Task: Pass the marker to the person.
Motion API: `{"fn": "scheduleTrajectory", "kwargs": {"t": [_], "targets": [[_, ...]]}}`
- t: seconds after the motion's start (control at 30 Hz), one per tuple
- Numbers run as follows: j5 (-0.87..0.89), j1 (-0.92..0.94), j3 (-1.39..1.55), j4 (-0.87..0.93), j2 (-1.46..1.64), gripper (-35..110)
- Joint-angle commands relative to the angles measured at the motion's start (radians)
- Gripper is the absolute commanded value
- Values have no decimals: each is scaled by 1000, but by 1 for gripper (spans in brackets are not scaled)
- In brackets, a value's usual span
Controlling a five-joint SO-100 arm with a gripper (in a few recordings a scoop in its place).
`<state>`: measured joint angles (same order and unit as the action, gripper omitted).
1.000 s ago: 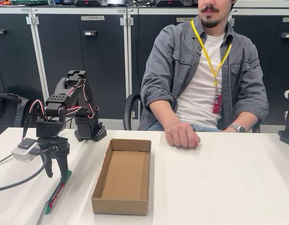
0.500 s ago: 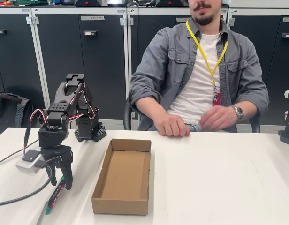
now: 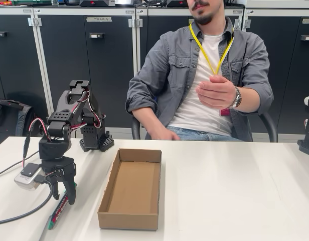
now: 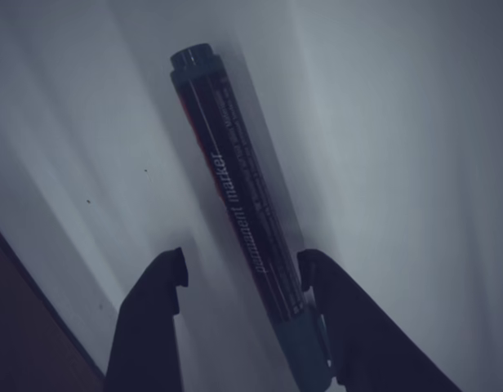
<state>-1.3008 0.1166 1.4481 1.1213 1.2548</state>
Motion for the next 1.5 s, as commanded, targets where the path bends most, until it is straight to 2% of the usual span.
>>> {"fn": "scheduleTrajectory", "kwargs": {"t": [0.0, 0.43, 0.7, 0.93, 1.03, 1.23, 1.47], "targets": [[14, 20, -29, 6, 11, 31], [64, 40, -61, -14, -44, 31], [109, 38, -67, -25, -66, 11], [115, 44, -61, -26, -74, 7], [124, 46, -60, -31, -74, -4], [149, 41, -84, -2, -71, -5], [190, 12, -160, 123, -20, -5]]}}
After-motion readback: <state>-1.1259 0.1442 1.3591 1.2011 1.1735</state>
